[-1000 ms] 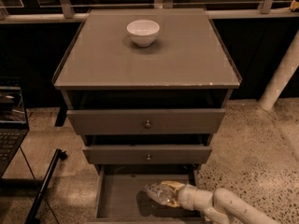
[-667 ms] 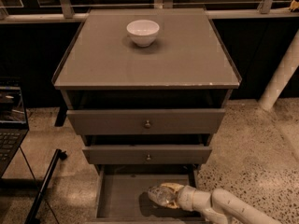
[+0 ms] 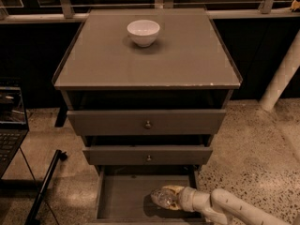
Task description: Place blue plastic bottle into bottom drawer
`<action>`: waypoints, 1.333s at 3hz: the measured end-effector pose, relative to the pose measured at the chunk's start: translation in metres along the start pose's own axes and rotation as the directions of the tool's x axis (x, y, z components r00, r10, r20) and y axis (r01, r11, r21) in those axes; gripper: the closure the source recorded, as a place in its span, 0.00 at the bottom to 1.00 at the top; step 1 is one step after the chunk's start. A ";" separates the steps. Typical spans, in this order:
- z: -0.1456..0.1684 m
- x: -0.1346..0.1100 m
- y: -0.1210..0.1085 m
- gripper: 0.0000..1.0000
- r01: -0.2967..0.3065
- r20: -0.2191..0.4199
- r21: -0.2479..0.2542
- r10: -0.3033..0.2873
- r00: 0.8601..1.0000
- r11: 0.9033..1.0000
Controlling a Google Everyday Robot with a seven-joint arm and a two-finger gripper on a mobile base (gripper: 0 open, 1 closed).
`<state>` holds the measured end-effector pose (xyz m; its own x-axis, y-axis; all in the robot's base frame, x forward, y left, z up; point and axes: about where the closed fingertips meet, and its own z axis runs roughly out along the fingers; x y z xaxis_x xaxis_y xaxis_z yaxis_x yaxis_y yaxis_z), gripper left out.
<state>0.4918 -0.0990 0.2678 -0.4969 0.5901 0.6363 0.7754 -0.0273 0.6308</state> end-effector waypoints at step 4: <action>0.000 -0.013 -0.022 0.59 -0.038 0.037 0.047 0.037 0.999 0.998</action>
Offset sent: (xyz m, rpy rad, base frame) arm -0.0206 -0.0169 -0.0355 -0.0578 0.1006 -0.0251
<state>0.4810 -0.1058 0.2456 -0.4534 0.6179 0.6424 0.8115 -0.0120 0.5843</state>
